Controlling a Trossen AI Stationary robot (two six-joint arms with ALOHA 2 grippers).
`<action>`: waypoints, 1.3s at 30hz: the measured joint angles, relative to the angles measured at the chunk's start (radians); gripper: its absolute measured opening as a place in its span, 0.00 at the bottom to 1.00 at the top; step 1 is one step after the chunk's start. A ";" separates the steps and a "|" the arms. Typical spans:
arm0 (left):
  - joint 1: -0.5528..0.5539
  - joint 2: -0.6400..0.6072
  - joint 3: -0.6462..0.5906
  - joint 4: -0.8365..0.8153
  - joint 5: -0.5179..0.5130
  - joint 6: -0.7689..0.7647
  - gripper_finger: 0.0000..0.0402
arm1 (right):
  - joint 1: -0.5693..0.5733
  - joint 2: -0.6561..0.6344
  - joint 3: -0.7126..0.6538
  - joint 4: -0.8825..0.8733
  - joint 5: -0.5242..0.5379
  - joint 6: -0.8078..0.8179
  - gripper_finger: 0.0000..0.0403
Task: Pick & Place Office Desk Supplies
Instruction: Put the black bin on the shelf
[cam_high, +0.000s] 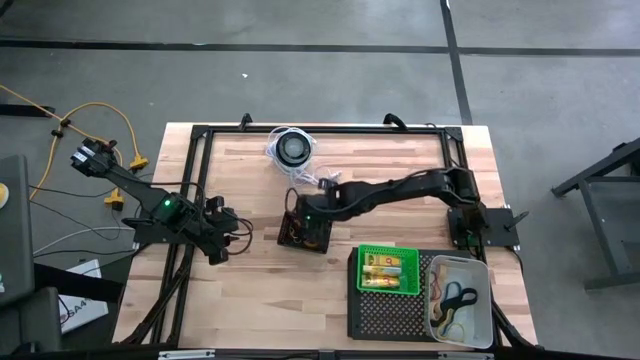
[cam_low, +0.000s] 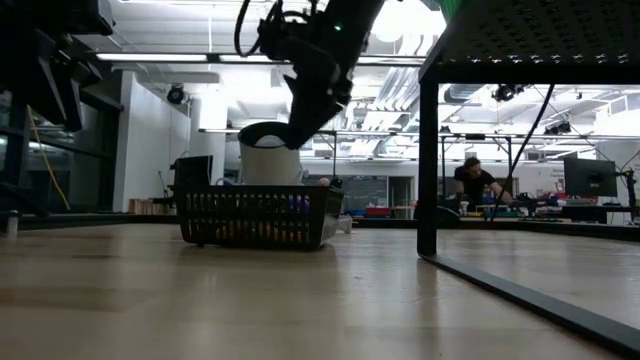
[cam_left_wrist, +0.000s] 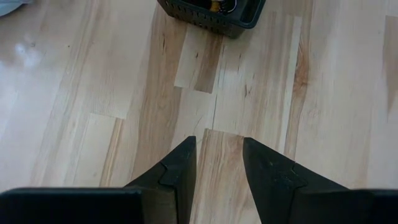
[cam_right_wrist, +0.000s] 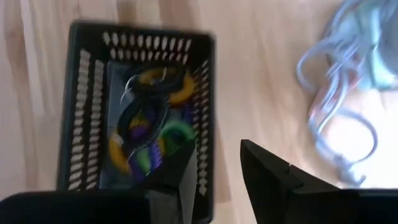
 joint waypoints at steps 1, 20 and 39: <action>0.000 0.000 0.000 0.000 0.000 0.000 0.31 | 0.007 0.001 0.000 -0.015 0.001 0.012 0.28; 0.000 0.002 0.000 0.017 0.000 0.000 0.31 | -0.021 0.095 0.000 -0.051 -0.046 0.095 0.28; 0.000 0.002 0.000 0.023 0.000 0.000 0.31 | -0.028 0.098 -0.054 -0.071 -0.097 0.128 0.21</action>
